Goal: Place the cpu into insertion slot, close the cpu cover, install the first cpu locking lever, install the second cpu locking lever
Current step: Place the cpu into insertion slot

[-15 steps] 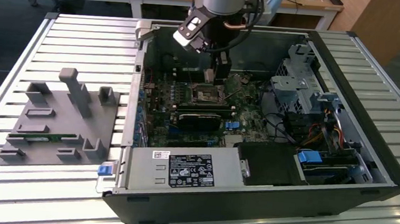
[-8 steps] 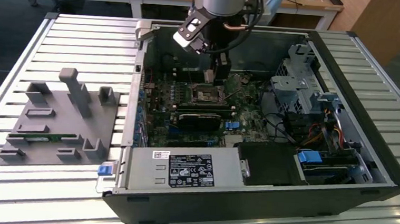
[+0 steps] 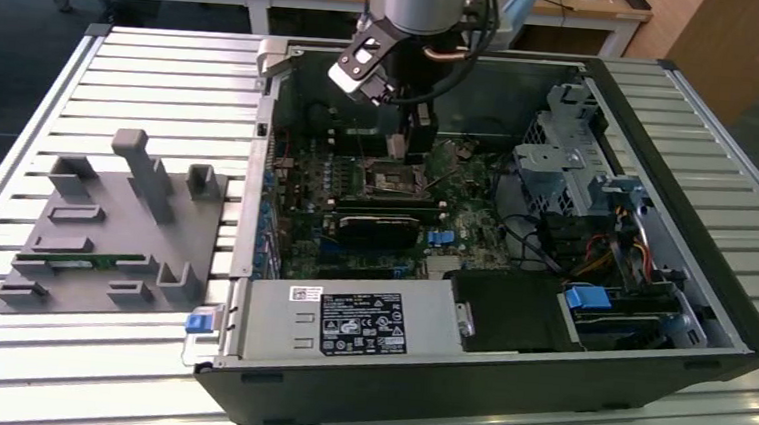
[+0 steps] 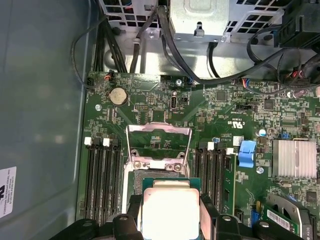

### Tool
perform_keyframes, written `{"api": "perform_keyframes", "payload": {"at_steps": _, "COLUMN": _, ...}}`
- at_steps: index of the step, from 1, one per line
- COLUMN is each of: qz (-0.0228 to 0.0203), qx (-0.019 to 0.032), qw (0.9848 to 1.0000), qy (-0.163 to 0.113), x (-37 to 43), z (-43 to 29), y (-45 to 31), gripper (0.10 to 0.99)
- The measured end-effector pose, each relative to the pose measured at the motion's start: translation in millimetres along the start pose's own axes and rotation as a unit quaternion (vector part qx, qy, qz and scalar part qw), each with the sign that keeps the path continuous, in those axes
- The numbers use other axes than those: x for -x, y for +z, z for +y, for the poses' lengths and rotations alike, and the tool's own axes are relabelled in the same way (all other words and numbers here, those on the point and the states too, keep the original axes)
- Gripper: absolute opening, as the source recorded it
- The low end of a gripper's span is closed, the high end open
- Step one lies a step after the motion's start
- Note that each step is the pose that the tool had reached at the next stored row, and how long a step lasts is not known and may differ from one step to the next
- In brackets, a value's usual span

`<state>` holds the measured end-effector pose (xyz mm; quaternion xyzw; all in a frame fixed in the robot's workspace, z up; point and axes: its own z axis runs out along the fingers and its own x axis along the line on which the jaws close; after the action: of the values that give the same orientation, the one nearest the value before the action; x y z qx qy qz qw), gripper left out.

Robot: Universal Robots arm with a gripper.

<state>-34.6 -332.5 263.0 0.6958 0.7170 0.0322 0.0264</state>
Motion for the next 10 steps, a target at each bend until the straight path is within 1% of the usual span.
{"api": "perform_keyframes", "payload": {"at_steps": 10, "qz": 0.0, "qx": 0.0, "qw": 1.0, "qy": 0.0, "x": -0.1, "z": -0.4, "y": 4.9, "gripper": 0.541}}
